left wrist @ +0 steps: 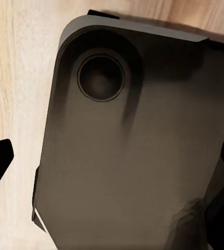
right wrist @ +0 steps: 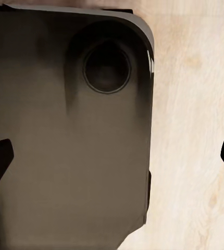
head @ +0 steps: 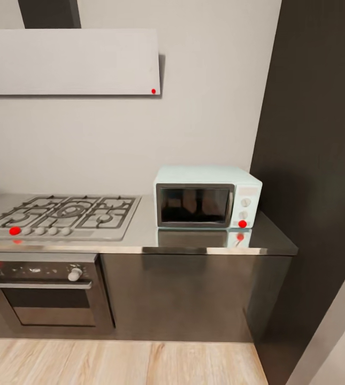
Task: In the kitchen, take the popcorn bag from the countertop, put it into the microwave, and heat it until the popcorn is cooked so the cooked popcorn ends up inside the bag.
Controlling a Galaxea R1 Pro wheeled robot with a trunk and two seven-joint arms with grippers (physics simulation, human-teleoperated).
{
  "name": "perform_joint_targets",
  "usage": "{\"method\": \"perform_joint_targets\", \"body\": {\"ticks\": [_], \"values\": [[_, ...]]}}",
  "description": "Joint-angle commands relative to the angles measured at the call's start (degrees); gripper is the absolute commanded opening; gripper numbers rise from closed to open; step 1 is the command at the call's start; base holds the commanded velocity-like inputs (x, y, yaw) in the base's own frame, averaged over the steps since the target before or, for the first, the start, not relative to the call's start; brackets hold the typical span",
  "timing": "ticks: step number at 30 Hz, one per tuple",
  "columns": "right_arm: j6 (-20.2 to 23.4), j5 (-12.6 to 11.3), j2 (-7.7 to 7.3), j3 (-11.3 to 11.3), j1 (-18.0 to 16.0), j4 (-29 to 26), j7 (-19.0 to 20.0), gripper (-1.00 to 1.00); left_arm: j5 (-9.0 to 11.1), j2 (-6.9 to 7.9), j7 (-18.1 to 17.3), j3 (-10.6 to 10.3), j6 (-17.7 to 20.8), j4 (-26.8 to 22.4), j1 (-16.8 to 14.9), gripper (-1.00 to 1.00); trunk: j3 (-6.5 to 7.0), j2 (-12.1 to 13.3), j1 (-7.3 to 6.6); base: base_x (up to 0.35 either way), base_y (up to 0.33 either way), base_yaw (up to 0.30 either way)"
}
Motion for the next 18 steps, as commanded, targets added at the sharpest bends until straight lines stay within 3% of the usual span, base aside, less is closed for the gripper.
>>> {"method": "perform_joint_targets", "body": {"ticks": [1, 10, 18], "values": [[-0.2, 0.0, -0.01, 0.0, 0.0, 0.0, 0.0, 1.0, 0.4, -0.01, 0.0, -0.1, -0.2, 0.0, 0.0, 1.0, -0.04, 0.0, 0.02, 0.153, 0.0, 0.0], [-0.2, 0.0, -0.01, 0.0, 0.0, 0.0, 0.0, 1.0, 0.4, -0.01, 0.0, -0.1, -0.2, 0.0, 0.0, 1.0, -0.04, 0.0, 0.02, 0.135, 0.0, 0.0], [-0.2, 0.4, 0.16, 0.2, 0.0, 0.0, 0.0, 1.0, 0.5, -0.01, 0.1, 0.0, -0.2, 0.0, 0.0, 1.0, -0.04, 0.0, 0.02, 0.017, 0.0, 0.0]]}}
